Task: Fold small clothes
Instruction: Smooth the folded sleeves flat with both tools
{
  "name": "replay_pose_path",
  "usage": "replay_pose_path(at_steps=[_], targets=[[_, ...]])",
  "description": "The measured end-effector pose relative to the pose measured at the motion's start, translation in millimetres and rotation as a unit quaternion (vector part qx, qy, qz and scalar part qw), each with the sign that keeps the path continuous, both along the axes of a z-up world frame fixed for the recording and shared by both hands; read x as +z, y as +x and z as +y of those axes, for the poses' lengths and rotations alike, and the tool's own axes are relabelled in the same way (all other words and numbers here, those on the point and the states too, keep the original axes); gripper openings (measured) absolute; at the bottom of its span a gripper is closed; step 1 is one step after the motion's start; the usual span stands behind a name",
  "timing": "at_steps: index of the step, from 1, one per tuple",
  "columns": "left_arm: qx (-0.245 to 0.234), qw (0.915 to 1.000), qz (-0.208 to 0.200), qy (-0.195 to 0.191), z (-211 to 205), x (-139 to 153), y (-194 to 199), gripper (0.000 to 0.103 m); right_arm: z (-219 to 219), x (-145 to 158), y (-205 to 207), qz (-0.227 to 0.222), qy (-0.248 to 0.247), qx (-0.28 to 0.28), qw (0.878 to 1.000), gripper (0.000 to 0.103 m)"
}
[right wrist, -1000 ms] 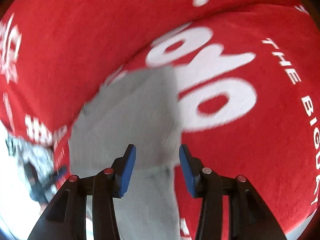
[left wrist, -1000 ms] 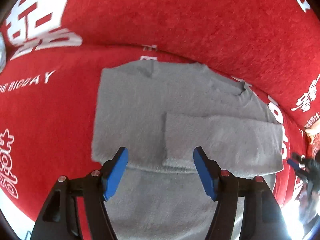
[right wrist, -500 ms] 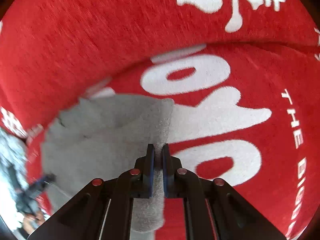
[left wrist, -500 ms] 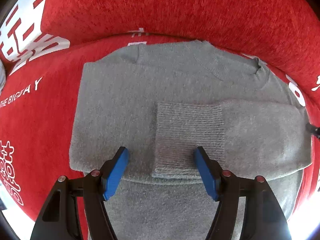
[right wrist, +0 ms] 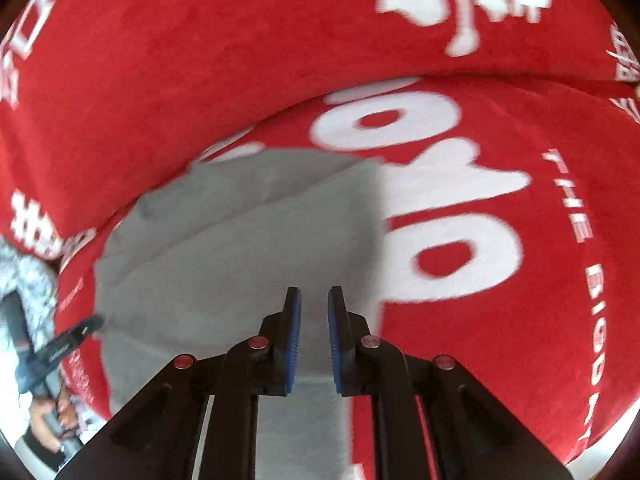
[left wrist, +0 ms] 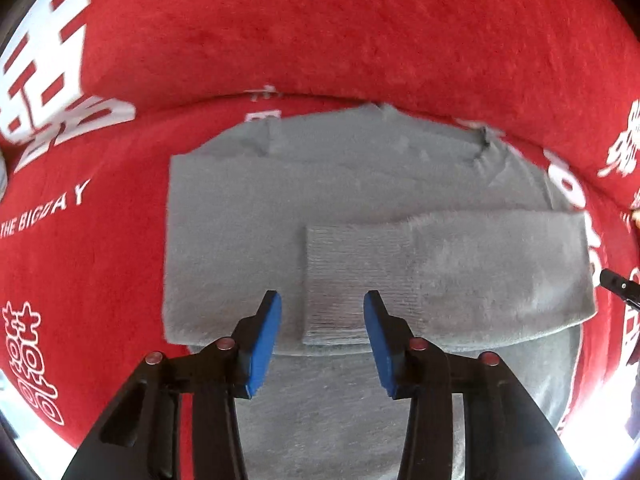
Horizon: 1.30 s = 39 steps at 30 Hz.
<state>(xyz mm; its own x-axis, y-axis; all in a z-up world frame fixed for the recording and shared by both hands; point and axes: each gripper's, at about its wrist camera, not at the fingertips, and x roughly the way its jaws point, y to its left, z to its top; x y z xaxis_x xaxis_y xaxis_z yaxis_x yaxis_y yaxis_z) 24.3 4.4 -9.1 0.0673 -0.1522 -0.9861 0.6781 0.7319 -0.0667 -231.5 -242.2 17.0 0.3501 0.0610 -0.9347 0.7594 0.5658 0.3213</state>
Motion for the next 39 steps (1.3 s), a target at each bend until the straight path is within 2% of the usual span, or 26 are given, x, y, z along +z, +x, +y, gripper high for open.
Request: replay_pose_path(at_steps=[3,5,6,10,14,19,26,28,30,31,37,38,39], targets=[[-0.003,0.9994,0.003,0.035,-1.6,-20.8,-5.5,0.045,14.0,-19.2,5.0,0.030,0.011,0.011,0.999,0.014],[0.006,0.9998,0.003,0.018,4.1,-20.0,-5.1,0.045,21.4,-30.3,-3.0,0.051,0.022,0.005,0.998,0.013],[0.009,0.9998,0.009,0.017,7.3,-19.1,-4.3,0.046,22.4,-32.9,-10.8,0.044,0.026,-0.002,0.999,0.011],[0.008,0.9996,0.015,0.023,15.8,-16.4,-5.4,0.046,26.5,-22.7,-23.1,0.041,0.022,-0.013,0.999,0.011],[0.004,0.9986,0.011,0.052,23.9,-17.1,-12.0,0.046,31.9,-12.3,-20.6,0.048,0.018,-0.009,0.999,0.015],[0.012,0.9985,0.019,0.051,32.5,-9.8,-20.0,0.046,44.3,0.8,-17.4,0.041,0.023,-0.005,0.999,0.015],[0.006,0.9982,0.020,0.057,35.5,2.6,-33.8,0.046,62.4,3.6,-7.9,0.039,0.039,-0.006,0.998,0.016],[0.004,0.9981,0.019,0.059,36.6,5.2,-36.0,0.046,67.5,5.3,-6.4,0.039,0.041,-0.005,0.998,0.019],[0.004,0.9980,0.021,0.060,38.2,7.8,-37.8,0.062,71.1,6.2,-5.5,0.039,0.044,-0.007,0.998,0.025],[0.006,0.9981,0.018,0.059,39.5,9.2,-38.0,0.075,72.9,6.6,-4.7,0.039,0.045,-0.008,0.998,0.030],[0.007,0.9981,0.017,0.060,44.9,14.6,-41.3,0.077,81.7,8.3,-0.7,0.040,0.048,-0.009,0.998,0.042],[0.009,0.9980,0.019,0.060,46.2,15.0,-42.0,0.092,83.3,8.6,-0.2,0.041,0.049,-0.009,0.998,0.044],[0.010,0.9979,0.020,0.061,46.9,15.6,-42.3,0.101,83.6,8.6,0.9,0.040,0.049,-0.010,0.998,0.046]])
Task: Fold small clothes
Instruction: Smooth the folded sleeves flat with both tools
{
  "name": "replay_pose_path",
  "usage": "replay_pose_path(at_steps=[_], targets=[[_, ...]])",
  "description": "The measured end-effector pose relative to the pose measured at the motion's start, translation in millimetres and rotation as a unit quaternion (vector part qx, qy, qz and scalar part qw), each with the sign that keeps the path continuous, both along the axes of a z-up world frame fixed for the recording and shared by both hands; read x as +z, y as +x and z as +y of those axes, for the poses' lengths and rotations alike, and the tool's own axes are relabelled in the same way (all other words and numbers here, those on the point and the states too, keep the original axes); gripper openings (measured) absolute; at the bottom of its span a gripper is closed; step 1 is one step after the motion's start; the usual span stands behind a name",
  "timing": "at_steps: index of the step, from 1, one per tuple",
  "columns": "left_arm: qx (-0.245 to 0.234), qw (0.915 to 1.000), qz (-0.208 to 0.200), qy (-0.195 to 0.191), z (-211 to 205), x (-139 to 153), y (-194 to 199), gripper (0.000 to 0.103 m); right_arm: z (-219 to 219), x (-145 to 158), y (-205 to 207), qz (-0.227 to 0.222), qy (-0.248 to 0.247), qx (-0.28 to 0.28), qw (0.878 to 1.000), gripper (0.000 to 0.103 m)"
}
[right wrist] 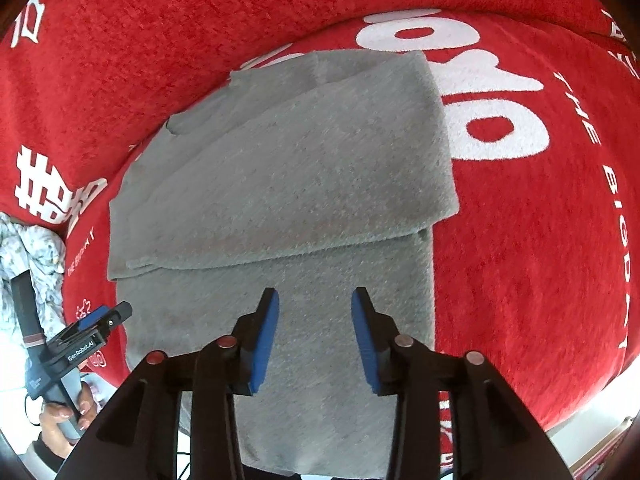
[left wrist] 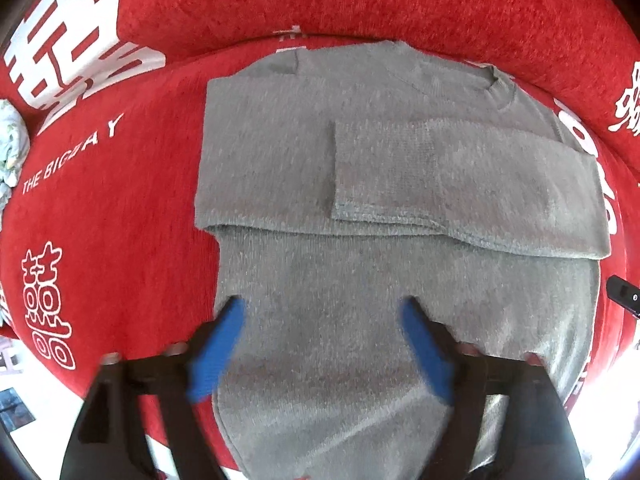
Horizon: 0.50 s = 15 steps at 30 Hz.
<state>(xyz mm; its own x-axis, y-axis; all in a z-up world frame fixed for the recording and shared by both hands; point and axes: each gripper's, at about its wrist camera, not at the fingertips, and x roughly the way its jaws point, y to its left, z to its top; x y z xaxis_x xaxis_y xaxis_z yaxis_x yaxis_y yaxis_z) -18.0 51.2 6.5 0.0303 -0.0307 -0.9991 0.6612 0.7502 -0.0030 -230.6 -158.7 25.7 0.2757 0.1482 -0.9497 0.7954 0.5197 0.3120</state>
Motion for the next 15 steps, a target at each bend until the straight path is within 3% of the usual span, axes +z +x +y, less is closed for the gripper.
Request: replay_pose_path(at_steps=[5,7,12,15], targets=[[-0.005,0.9999,-0.009,0.003,1.5,5.5,-4.5,0.103,5.7,4.3,2.1,-0.004,-0.003,0.004,1.000,0.066],[-0.007,0.9999,-0.007,0.007,1.3,5.2,-6.4,0.103,7.3,6.3,2.7,-0.007,-0.006,0.005,1.000,0.080],[-0.015,0.9997,-0.008,0.015,-0.9,4.2,-10.7,0.103,13.8,11.7,5.2,-0.008,-0.031,0.020,0.999,0.092],[-0.019,0.9995,-0.011,0.021,-2.0,3.7,-13.5,0.103,17.8,11.3,6.6,-0.009,-0.029,0.033,0.999,0.092]])
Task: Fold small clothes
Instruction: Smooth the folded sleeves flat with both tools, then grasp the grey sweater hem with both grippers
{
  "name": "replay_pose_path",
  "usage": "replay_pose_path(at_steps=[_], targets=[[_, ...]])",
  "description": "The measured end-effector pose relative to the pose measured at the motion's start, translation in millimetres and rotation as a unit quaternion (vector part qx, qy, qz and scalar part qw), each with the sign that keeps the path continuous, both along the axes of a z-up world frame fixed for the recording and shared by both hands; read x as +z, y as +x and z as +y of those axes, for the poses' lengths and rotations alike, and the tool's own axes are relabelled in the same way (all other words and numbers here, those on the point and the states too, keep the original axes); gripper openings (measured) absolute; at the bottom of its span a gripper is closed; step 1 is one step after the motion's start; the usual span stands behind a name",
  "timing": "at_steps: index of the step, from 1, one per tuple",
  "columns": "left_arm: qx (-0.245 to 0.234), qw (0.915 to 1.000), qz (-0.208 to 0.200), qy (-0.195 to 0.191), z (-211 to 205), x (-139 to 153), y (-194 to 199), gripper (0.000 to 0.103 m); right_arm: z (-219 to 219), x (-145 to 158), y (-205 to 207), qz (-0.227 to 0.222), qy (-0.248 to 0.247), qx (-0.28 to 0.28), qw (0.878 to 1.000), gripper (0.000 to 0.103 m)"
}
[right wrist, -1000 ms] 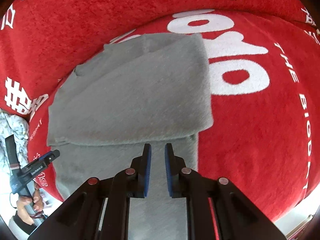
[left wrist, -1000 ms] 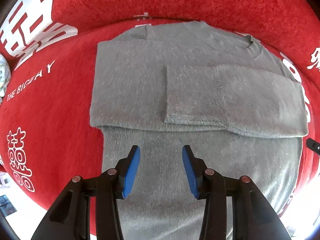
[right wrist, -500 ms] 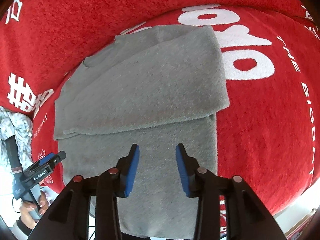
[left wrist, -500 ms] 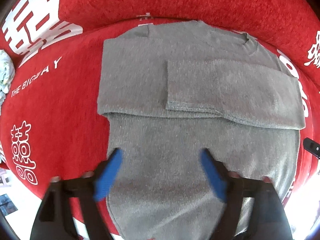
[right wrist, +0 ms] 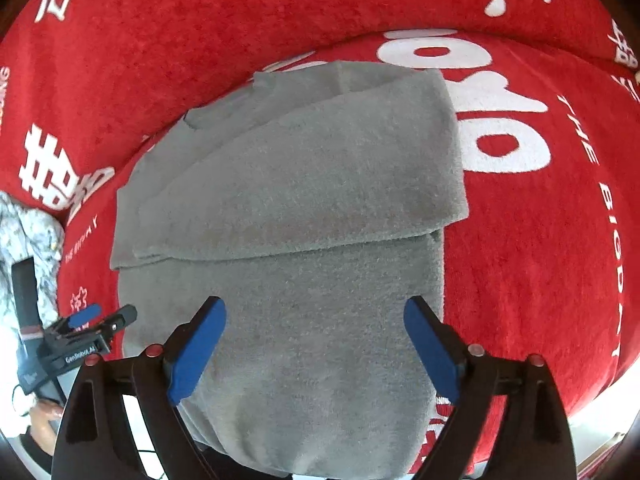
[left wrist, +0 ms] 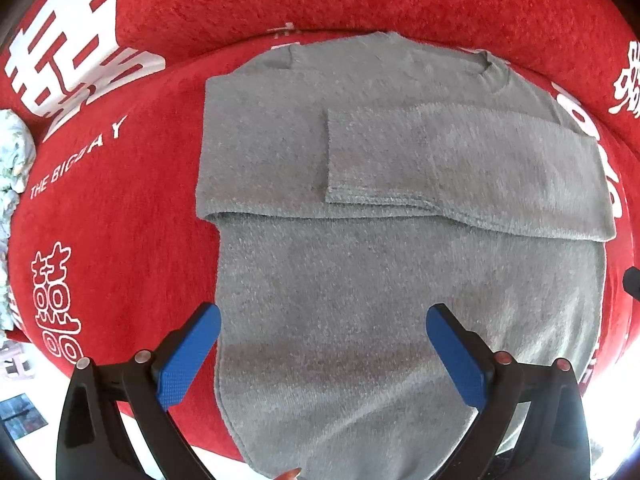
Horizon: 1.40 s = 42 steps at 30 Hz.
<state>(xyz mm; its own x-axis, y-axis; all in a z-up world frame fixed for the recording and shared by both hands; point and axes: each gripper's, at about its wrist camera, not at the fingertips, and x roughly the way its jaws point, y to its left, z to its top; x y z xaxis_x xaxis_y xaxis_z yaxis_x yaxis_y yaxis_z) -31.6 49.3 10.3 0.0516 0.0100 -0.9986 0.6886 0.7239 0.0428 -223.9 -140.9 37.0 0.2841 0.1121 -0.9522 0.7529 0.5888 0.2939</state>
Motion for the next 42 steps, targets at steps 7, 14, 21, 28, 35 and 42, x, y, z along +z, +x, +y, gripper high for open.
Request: replay_pose_path(at_steps=[7,14,21,28,35,42], targets=[[0.002,0.9997,0.017,0.017,0.4,-5.2,-6.1,0.103,-1.1,-7.0,-7.2,-0.001,0.049,-0.005,0.999,0.092],[0.015,0.9989,0.023,0.037,2.9,-11.0,-5.2,0.103,-11.3,-5.7,-20.0,-0.011,0.068,-0.019,0.997,0.092],[0.017,0.9988,0.035,0.029,3.1,-7.5,-5.2,0.103,-23.4,-9.8,-32.1,-0.038,0.105,-0.041,0.993,0.093],[0.046,0.9980,0.025,0.035,15.6,-1.6,-16.7,0.103,-23.3,-17.7,-33.7,-0.064,0.152,-0.014,0.986,0.093],[0.075,0.9958,0.029,0.044,41.9,-3.5,-39.4,0.103,-7.4,-36.2,-34.7,-0.059,0.195,0.032,0.978,0.103],[0.072,0.9953,0.034,0.056,78.4,-6.6,-56.6,0.103,17.2,-42.0,-44.1,-0.057,0.210,0.038,0.975,0.103]])
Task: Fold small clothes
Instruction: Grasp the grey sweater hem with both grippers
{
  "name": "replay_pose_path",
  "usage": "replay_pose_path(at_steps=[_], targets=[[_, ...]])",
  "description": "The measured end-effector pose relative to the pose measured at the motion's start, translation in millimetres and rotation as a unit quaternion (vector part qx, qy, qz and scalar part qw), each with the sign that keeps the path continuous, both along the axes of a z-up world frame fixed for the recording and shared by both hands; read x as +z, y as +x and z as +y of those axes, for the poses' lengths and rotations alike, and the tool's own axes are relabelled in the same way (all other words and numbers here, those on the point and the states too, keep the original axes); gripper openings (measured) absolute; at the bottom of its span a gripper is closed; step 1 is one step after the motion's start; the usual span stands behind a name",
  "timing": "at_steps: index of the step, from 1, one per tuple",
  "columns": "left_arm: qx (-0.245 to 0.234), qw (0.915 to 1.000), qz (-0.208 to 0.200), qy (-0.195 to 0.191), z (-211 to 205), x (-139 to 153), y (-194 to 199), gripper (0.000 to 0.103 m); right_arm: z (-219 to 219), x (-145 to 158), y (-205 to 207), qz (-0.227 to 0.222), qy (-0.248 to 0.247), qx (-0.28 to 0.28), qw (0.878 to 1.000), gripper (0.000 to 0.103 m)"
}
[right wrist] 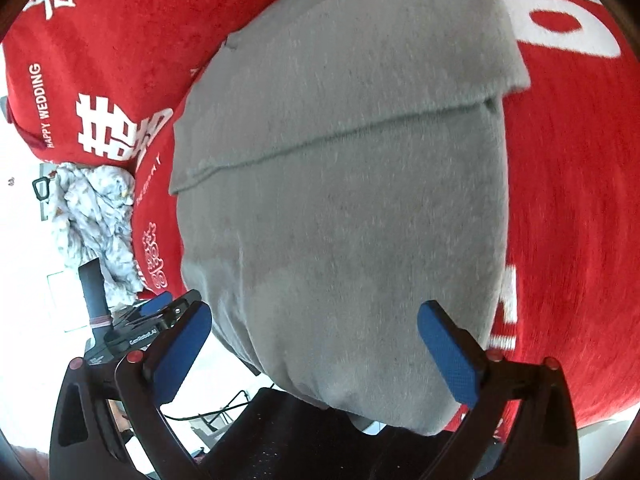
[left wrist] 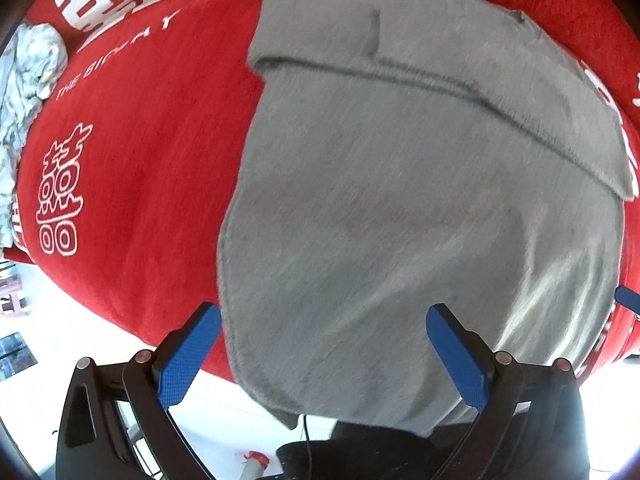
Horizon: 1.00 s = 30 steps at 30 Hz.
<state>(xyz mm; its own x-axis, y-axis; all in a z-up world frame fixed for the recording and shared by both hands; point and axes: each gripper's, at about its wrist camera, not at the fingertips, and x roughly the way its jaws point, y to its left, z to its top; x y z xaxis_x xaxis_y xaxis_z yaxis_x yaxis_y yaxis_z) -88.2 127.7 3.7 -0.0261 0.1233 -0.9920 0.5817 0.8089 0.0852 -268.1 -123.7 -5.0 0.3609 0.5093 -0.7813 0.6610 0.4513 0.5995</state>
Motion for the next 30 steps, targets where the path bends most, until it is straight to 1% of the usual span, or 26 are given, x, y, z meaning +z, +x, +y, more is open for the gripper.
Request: replay_pose_path(at_steps=[3,7,9,12,14,17,19,22,26,27,28,29,30], targets=[[-0.004,1.0000,0.000,-0.001,20.4,-2.8,-2.8,0.103,8.0,-2.9,-9.7,0.000,0.011,-0.009,1.000,0.103],[-0.006,0.9999,0.013,-0.004,50.4,-14.5,-8.1,0.103,32.6,-4.0,-28.9,-0.002,0.014,-0.012,1.000,0.103],[-0.006,0.9998,0.018,-0.005,64.9,-19.3,-14.9,0.103,48.7,-9.2,-38.2,0.001,0.022,-0.007,1.000,0.103],[0.000,0.9991,0.040,-0.012,91.8,-31.3,-28.5,0.103,78.0,-23.7,-57.6,0.021,0.030,0.008,0.999,0.103],[0.001,0.9986,0.052,-0.010,107.5,-41.6,-38.5,0.103,98.7,-39.9,-75.0,0.039,0.037,0.012,0.998,0.103],[0.008,0.9976,0.069,-0.010,128.2,-59.3,-51.0,0.103,118.1,-61.8,-95.2,0.066,0.035,0.010,0.997,0.103],[0.020,0.9962,0.083,-0.015,137.3,-71.0,-56.6,0.103,128.7,-80.6,-109.5,0.082,0.038,-0.001,0.996,0.103],[0.031,0.9943,0.098,-0.028,145.0,-82.2,-63.4,0.103,135.8,-98.7,-122.4,0.092,0.031,-0.016,0.995,0.103],[0.032,0.9930,0.104,-0.045,148.9,-84.0,-70.7,0.102,137.3,-112.2,-129.8,0.080,0.035,-0.049,0.995,0.103],[0.035,0.9921,0.109,-0.050,154.1,-84.8,-70.0,0.099,136.7,-113.0,-130.7,0.074,0.040,-0.057,0.995,0.103],[0.040,0.9895,0.123,-0.065,158.1,-84.7,-68.3,0.088,136.6,-113.1,-131.6,0.063,0.053,-0.074,0.994,0.101],[0.043,0.9861,0.138,-0.082,159.7,-83.1,-62.7,0.071,136.2,-112.6,-133.7,0.059,0.059,-0.087,0.993,0.098],[0.045,0.9831,0.149,-0.096,157.7,-83.0,-58.8,0.061,136.0,-112.4,-134.3,0.062,0.061,-0.094,0.992,0.081]])
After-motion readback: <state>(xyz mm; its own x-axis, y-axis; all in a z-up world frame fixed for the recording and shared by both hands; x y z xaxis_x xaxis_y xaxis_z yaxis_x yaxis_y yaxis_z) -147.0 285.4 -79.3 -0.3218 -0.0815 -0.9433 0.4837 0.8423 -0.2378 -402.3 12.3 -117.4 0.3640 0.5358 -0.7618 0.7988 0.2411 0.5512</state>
